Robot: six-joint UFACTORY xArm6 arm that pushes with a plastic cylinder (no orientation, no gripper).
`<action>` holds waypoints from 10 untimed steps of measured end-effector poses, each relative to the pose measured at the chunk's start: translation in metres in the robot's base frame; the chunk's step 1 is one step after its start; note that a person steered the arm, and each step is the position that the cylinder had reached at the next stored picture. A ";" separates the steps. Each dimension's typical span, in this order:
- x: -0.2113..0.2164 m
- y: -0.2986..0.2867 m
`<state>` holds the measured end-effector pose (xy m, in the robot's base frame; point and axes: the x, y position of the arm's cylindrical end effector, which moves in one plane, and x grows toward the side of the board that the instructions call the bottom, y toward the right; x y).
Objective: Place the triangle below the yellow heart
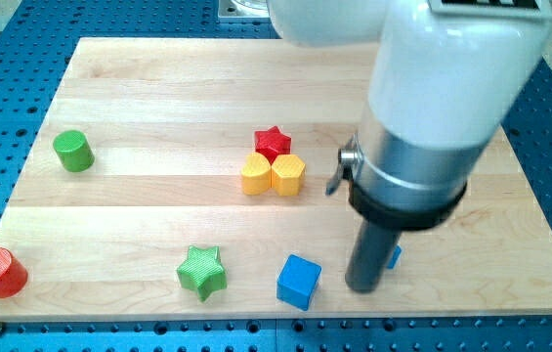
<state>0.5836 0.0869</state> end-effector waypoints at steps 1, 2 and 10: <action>-0.034 -0.013; -0.021 0.007; -0.012 -0.007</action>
<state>0.5718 0.0803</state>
